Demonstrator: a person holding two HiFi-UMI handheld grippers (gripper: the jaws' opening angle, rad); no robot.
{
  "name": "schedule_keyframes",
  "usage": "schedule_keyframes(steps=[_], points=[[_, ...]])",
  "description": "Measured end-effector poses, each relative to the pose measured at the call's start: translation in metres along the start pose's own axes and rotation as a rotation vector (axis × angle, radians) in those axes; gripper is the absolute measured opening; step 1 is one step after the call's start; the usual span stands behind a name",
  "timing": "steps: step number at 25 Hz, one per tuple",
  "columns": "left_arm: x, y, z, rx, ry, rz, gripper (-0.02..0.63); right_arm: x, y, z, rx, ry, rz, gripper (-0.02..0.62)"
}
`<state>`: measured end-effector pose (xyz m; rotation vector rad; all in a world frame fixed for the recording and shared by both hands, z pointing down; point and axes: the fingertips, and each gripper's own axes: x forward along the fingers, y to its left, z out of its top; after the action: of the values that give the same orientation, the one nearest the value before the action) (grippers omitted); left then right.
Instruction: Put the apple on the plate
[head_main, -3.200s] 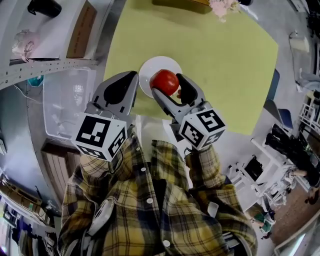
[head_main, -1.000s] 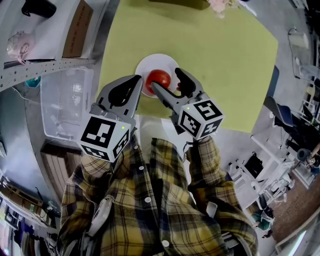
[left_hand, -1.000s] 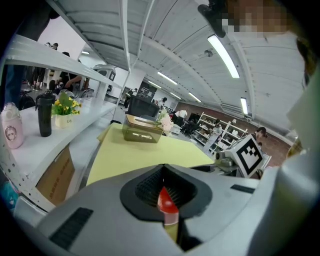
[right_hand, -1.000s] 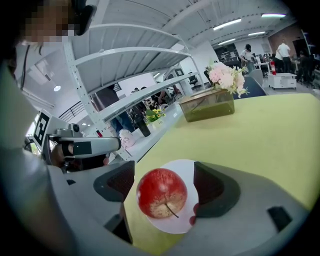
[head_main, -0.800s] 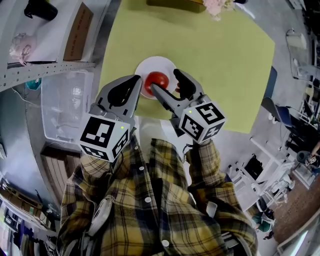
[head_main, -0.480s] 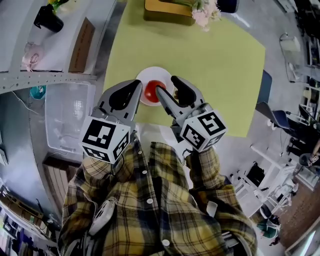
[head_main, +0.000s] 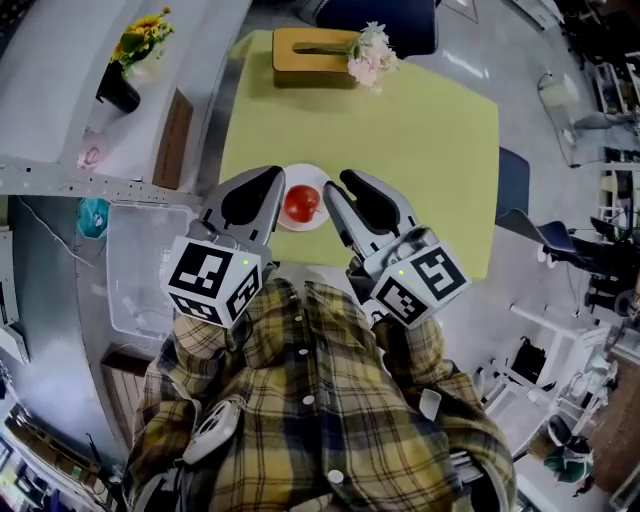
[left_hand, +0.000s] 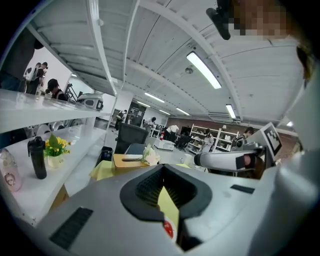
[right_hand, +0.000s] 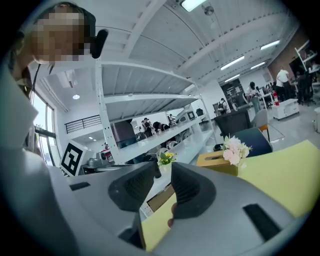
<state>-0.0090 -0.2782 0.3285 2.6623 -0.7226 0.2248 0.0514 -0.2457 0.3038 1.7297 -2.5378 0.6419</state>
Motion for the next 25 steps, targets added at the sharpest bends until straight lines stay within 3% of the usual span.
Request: schedule_keyframes(steps=[8,12,25], points=[[-0.005,-0.022,0.032,0.042,-0.049,-0.033,0.006,-0.026,0.017,0.049,-0.070,-0.107,-0.004,0.026],[-0.008,-0.025,0.027,0.034,-0.039,-0.051,0.006,-0.029,0.022,0.054,-0.079,-0.126,-0.006,-0.001],[-0.005,-0.029,0.021,0.035,-0.020,-0.067,0.006,-0.032,0.016,0.047,-0.068,-0.085,-0.021,-0.003]])
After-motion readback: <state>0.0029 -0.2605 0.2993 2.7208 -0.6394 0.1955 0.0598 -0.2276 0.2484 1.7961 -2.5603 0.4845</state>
